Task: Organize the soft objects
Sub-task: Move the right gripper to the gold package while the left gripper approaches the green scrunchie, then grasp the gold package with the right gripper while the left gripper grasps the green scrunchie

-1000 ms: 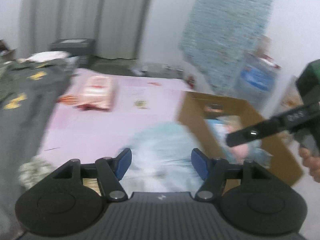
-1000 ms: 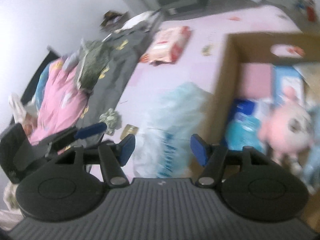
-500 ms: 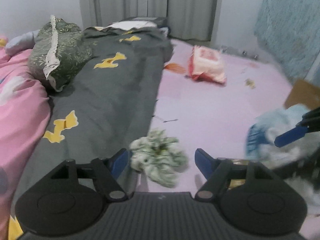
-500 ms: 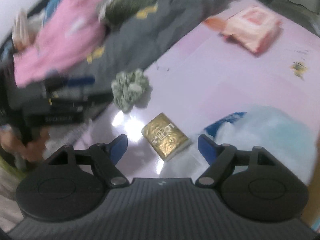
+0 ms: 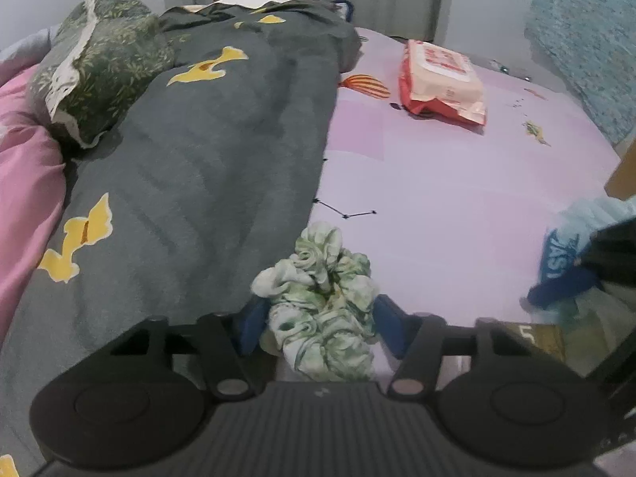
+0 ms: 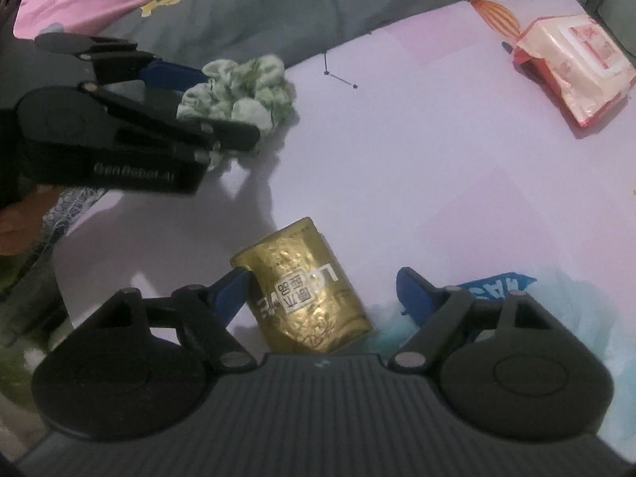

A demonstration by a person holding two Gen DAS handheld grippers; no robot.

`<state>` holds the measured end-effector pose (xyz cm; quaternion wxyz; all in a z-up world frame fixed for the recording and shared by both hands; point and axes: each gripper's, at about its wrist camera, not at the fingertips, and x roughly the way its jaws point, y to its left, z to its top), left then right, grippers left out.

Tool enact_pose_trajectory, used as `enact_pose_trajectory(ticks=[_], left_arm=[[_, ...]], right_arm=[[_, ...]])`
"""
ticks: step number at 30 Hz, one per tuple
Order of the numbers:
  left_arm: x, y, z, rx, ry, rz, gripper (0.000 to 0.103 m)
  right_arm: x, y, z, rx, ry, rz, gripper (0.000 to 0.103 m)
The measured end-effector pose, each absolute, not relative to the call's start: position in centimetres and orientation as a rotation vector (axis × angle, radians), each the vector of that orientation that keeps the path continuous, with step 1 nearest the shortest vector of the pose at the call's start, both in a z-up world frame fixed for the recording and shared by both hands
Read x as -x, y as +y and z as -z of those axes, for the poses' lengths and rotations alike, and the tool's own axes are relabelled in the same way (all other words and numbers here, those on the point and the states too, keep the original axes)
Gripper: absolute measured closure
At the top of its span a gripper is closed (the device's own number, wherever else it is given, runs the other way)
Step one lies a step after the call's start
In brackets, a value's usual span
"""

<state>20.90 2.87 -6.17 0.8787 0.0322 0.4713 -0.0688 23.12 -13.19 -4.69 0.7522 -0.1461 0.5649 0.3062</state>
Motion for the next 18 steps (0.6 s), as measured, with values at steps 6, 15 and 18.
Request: enact_pose_trajectory(ticks=[6,15,18], left_arm=[[-21.1,3.5,5.5,-0.024,0.963,0.126,0.070],[-20.1,3.9,3.4,0.036,0.908,0.128,0.091],[-19.7,4.1,3.0,0.061,0.900,0.131,0.092]], right_arm=[[-22.5,-13.0,4.8,0.275,1.234,-0.712,0.042],[-21.4,-13.3,2.9,0.221,1.180,-0.696,0.067],[-21.1,-13.6,2.2,0.197,1.166,-0.690,0.076]])
